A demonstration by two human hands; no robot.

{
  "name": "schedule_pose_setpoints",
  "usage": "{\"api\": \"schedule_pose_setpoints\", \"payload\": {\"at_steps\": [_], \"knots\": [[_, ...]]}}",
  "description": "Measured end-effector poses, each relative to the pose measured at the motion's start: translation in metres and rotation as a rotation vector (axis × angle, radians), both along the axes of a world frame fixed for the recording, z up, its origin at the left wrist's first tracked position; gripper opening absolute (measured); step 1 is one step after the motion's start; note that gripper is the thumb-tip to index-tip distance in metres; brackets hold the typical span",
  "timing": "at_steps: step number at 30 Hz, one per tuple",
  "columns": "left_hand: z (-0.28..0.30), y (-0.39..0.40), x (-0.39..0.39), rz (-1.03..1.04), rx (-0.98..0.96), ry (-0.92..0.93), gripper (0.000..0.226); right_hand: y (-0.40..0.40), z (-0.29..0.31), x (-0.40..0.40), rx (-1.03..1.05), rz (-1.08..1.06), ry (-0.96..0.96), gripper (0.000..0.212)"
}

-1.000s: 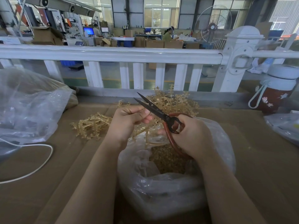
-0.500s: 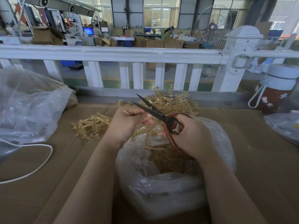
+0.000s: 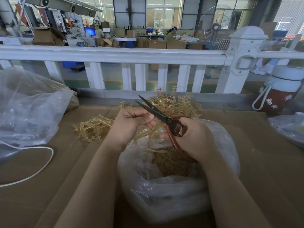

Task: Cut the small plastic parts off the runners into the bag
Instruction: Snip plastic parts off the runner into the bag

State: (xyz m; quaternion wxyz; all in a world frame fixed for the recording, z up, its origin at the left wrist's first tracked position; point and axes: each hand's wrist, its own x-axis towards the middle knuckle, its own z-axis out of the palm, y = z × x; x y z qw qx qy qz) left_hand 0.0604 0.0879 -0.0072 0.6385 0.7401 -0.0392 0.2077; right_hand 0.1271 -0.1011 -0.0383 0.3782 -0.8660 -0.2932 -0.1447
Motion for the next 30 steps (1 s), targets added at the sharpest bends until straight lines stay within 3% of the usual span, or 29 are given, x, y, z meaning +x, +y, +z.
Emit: {"api": "schedule_pose_setpoints", "payload": {"at_steps": [7, 11, 16, 20, 23, 27, 30], "knots": [[-0.002, 0.001, 0.001, 0.019, -0.058, 0.031, 0.018, 0.000, -0.001, 0.001, 0.023, 0.000, 0.041, 0.065], [-0.003, 0.001, 0.002, 0.041, -0.167, 0.106, 0.015, 0.001, -0.003, 0.005, 0.192, 0.013, 0.174, 0.064], [-0.003, -0.001, 0.004, 0.038, -0.204, 0.137, 0.015, 0.002, 0.001, 0.005, 0.313, 0.094, 0.299, 0.016], [-0.004, -0.009, 0.008, 0.024, -0.223, 0.132, 0.009, 0.004, 0.004, 0.003, 0.343, 0.105, 0.364, 0.012], [-0.005, -0.015, 0.010, 0.013, -0.131, 0.145, 0.007, 0.004, 0.007, 0.001, 0.362, 0.109, 0.407, 0.016], [-0.005, -0.010, 0.009, 0.085, -0.069, 0.245, 0.049, 0.004, 0.011, -0.001, 0.441, 0.095, 0.443, 0.009], [-0.006, -0.002, 0.004, 0.038, 0.052, 0.387, 0.049, 0.000, 0.014, -0.004, 0.532, 0.144, 0.462, 0.010]]}}
